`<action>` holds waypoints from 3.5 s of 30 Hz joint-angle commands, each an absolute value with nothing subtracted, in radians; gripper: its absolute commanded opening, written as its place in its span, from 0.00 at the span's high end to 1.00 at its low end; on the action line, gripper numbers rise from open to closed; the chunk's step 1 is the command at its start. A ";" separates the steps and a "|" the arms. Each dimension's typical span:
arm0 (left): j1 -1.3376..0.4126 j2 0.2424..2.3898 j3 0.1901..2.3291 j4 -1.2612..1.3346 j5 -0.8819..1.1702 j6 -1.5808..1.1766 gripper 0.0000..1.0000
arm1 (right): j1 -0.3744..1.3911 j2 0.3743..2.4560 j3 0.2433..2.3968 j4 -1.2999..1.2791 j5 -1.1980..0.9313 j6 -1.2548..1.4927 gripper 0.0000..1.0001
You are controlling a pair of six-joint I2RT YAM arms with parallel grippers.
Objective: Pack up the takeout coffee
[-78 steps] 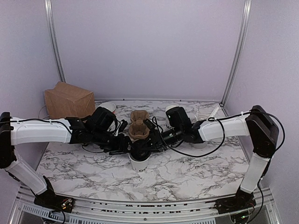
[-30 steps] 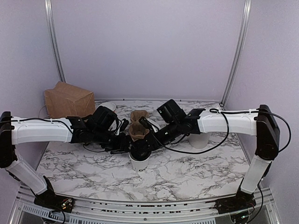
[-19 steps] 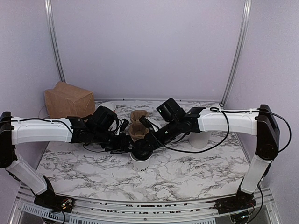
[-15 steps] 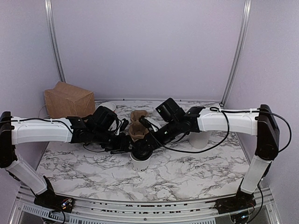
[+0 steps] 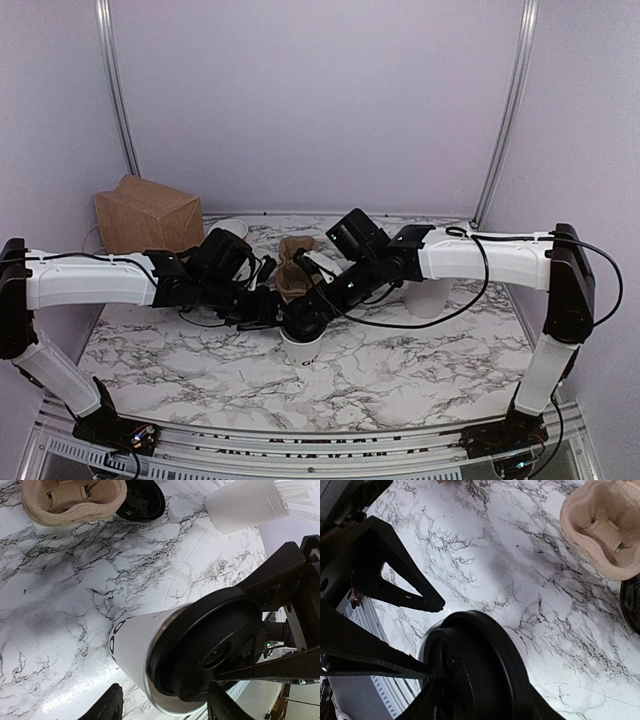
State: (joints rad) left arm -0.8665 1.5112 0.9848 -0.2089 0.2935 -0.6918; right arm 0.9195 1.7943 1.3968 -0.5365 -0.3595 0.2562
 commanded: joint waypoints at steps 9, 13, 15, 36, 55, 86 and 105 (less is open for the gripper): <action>-0.874 1.526 1.008 -0.201 0.276 -0.684 0.42 | 0.940 1.809 1.460 -0.584 -0.336 0.220 0.48; -0.875 1.526 1.009 -0.201 0.276 -0.683 0.42 | 0.940 1.809 1.464 -0.589 -0.335 0.217 0.48; -0.875 1.526 1.009 -0.201 0.278 -0.683 0.42 | 0.940 1.810 1.466 -0.590 -0.332 0.217 0.47; -0.876 1.501 1.003 -0.201 0.282 -0.678 0.42 | 0.951 1.823 1.502 -0.636 -0.305 0.203 0.50; -0.876 1.506 1.003 -0.197 0.282 -0.675 0.43 | 0.953 1.822 1.523 -0.672 -0.266 0.189 0.47; -0.876 1.451 0.986 -0.197 0.278 -0.675 0.43 | 0.968 1.833 1.526 -0.692 -0.232 0.189 0.50; -0.876 1.395 0.904 -0.199 0.247 -0.702 0.47 | 0.968 1.835 1.502 -0.655 -0.260 0.209 0.50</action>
State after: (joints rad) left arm -0.8715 1.3777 0.8845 -0.2073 0.2523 -0.6998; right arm 0.9565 1.8179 1.4925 -0.6743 -0.2478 0.1940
